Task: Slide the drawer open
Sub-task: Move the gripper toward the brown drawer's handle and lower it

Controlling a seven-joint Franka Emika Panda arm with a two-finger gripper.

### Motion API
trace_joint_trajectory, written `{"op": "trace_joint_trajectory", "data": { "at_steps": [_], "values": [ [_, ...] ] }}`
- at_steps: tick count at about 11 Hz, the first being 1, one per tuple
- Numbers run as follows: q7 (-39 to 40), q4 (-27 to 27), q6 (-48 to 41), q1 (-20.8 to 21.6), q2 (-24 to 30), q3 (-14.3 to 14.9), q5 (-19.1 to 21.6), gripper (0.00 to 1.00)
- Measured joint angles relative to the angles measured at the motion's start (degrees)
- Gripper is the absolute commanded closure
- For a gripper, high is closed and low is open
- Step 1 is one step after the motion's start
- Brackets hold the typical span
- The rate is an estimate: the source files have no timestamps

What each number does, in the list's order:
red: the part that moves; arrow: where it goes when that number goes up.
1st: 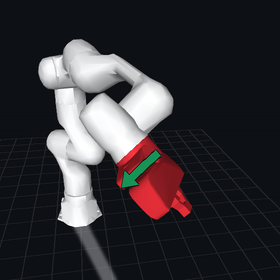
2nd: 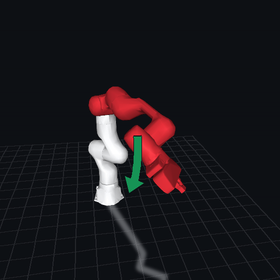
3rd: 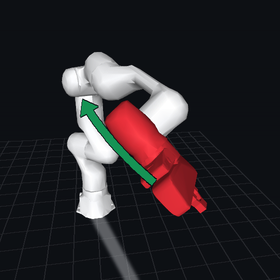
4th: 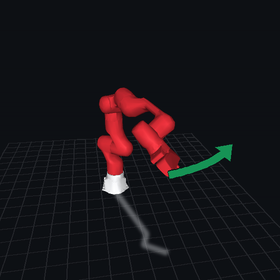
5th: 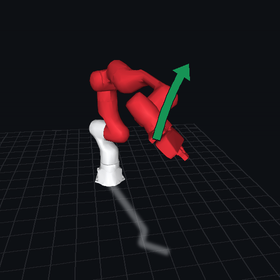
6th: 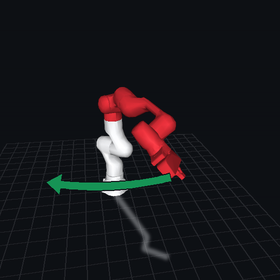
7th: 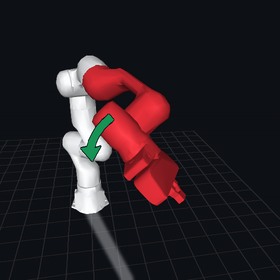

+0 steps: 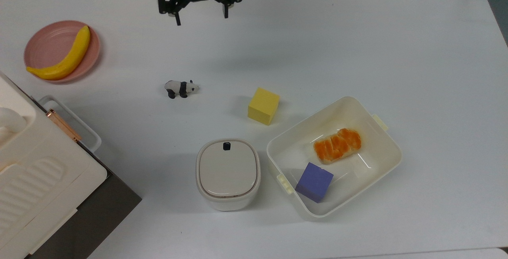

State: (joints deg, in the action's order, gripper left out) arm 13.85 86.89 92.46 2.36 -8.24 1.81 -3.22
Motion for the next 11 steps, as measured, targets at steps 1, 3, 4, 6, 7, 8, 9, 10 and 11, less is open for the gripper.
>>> {"op": "trace_joint_trajectory", "data": {
  "at_steps": [1, 3, 4, 6, 7, 8, 9, 10, 11],
  "values": [
    [4.1, 0.2, 0.4, -1.0, -0.2, 0.1, -0.3, 0.0],
    [11.3, 0.9, 2.3, -3.1, -0.7, 0.2, -0.3, 0.0],
    [14.9, 1.2, 3.8, -4.0, -1.0, 0.3, -0.9, 0.0],
    [21.0, 1.9, 8.2, -6.0, -2.0, 0.4, -3.0, 0.0],
    [23.2, 2.3, 11.9, -7.1, -3.0, 0.4, -3.8, 0.0],
    [24.2, 2.6, 16.0, -8.1, -4.6, 0.4, -5.4, 0.0],
    [24.6, 2.7, 19.6, -8.8, -6.3, 0.4, -7.2, 0.0],
    [25.6, 2.7, 23.6, -9.6, -8.3, 0.4, -9.1, 0.0],
    [27.1, 2.8, 27.3, -10.3, -10.2, 0.4, -10.2, 0.02]
  ]
}}
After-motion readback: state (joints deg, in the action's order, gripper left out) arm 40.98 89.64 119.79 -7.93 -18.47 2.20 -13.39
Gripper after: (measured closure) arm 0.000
